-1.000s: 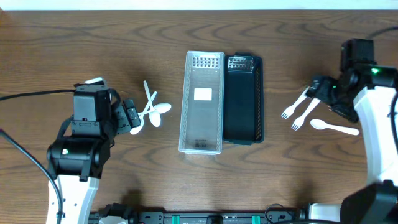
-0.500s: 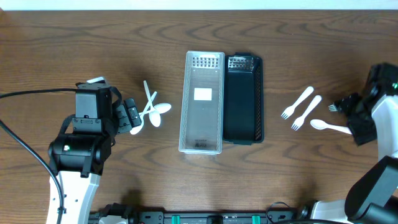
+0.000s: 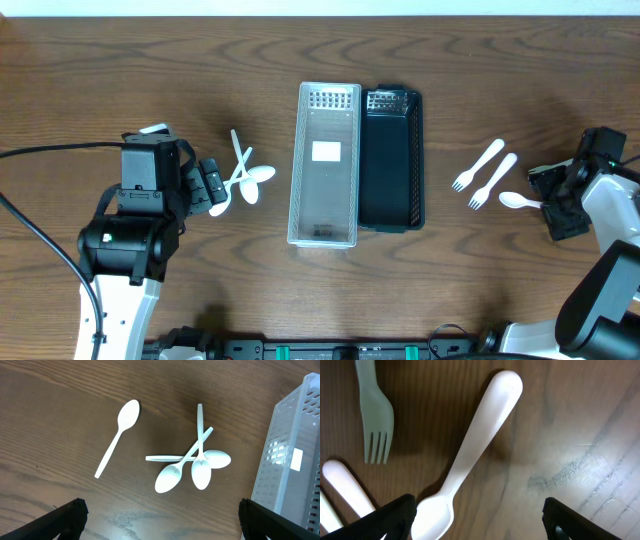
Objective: Pack container
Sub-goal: 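Grasp the white spoon on the right with the right gripper, then carry the spoon left and drop it into the black basket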
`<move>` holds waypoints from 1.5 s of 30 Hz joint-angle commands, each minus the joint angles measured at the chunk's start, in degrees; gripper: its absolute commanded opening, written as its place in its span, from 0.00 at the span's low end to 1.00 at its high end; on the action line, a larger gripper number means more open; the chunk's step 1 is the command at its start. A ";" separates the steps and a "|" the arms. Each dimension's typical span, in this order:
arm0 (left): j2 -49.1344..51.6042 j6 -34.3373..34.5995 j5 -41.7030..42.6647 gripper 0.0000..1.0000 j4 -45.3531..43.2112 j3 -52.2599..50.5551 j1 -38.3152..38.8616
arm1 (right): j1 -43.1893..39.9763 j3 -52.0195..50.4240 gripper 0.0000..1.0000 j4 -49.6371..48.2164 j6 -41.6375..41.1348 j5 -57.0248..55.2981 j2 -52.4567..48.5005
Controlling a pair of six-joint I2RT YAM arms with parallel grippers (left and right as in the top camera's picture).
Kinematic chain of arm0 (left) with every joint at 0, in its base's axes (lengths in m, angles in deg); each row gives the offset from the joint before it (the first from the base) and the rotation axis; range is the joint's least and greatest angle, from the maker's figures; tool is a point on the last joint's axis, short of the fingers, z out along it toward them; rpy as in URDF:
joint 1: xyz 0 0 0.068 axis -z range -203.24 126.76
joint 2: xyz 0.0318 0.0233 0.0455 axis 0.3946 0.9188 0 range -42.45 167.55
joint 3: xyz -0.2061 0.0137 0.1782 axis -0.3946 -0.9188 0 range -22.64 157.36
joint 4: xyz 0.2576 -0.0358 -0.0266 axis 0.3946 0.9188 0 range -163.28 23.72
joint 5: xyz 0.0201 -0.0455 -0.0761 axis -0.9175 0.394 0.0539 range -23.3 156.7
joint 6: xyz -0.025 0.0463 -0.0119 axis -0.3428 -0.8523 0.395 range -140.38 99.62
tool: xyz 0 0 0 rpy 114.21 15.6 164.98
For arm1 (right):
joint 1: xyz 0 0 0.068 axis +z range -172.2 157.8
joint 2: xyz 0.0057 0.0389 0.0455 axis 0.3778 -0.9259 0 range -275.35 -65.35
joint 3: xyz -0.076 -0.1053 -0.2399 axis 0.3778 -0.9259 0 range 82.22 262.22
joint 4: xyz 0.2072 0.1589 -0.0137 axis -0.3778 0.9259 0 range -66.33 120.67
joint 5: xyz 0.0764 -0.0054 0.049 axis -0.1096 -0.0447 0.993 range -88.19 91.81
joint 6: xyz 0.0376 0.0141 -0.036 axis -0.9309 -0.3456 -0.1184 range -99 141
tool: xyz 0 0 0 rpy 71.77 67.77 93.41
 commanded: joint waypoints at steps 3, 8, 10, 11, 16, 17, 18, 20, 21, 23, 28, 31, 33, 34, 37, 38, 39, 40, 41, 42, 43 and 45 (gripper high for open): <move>0.28 -0.50 -0.26 0.98 0.13 0.96 -0.26 | -1.07 -0.35 0.80 -1.68 -3.10 -1.92 -4.26; 0.28 -0.50 -0.26 0.98 0.13 0.96 -0.26 | -1.18 -0.35 0.78 -3.91 -4.42 -0.68 -8.66; 0.28 -0.50 -0.26 0.98 0.13 0.96 -0.26 | -1.40 -0.35 0.78 -4.83 -4.57 0.96 -10.58; 0.28 -0.50 -0.26 0.98 0.13 0.96 -0.26 | -1.55 -0.35 0.77 -5.03 -4.57 1.97 -11.34; 0.28 -0.50 -0.26 0.98 0.13 0.96 -0.26 | -1.70 -0.35 0.72 -5.05 -4.52 3.61 -14.27; 0.28 -0.50 -0.26 0.98 0.13 0.96 -0.26 | -1.70 -0.35 0.69 -4.85 -4.42 3.63 -14.51; 0.28 -0.50 -0.26 0.98 0.13 0.96 -0.26 | -1.73 -0.35 0.66 -4.61 -4.26 3.54 -14.62; 0.28 -0.50 -0.26 0.98 0.13 0.96 -0.26 | -1.70 -0.35 0.59 -4.15 -3.39 3.43 -14.58; 0.28 -0.50 -0.26 0.98 0.13 0.96 -0.26 | -1.70 -0.31 0.53 -4.20 -2.23 3.98 -14.49; 0.28 -0.50 -0.26 0.98 0.13 0.96 -0.26 | -1.66 -0.24 0.43 -4.24 1.18 5.75 -14.21; 0.28 -0.50 -0.26 0.98 0.13 0.96 -0.26 | -1.66 -0.15 0.27 -3.98 7.39 6.23 -11.85; 0.28 -0.50 -0.26 0.98 0.13 0.96 -0.26 | -1.64 -0.15 0.07 -3.17 9.66 6.23 -7.91; 0.28 -0.50 -0.26 0.98 0.13 0.96 -0.26 | -1.44 -0.15 0.01 -2.80 10.64 6.23 -4.07; 0.28 -0.50 -0.26 0.98 0.13 0.96 -0.26 | -1.11 -0.15 0.01 -2.69 11.37 6.23 -1.18; 0.28 -0.50 -0.26 0.98 0.13 0.96 -0.26 | 0.42 -0.02 0.01 -2.75 12.96 6.21 6.43; 0.28 -0.50 -0.26 0.98 0.13 0.96 -0.26 | 1.14 0.09 0.01 -2.78 13.49 6.23 9.07; 0.28 -0.50 -0.26 0.98 0.13 0.96 -0.26 | 1.95 0.31 0.01 -2.82 13.99 6.25 11.74; 0.28 -0.50 -0.26 0.98 0.13 0.96 -0.26 | 3.30 0.70 0.01 -2.89 14.32 6.91 15.17; 0.28 -0.50 -0.26 0.98 0.13 0.96 -0.26 | 4.46 1.11 0.01 -3.13 15.17 8.17 17.68; 0.28 -0.50 -0.26 0.98 0.13 0.96 -0.26 | 5.79 1.51 0.01 -4.00 16.68 10.19 20.02; 0.28 -0.50 -0.26 0.98 0.13 0.96 -0.26 | 7.65 1.95 0.01 -5.44 18.86 13.07 22.51; 0.28 -0.50 -0.26 0.98 0.13 0.96 -0.26 | 11.82 2.19 0.01 -9.09 21.79 18.12 26.45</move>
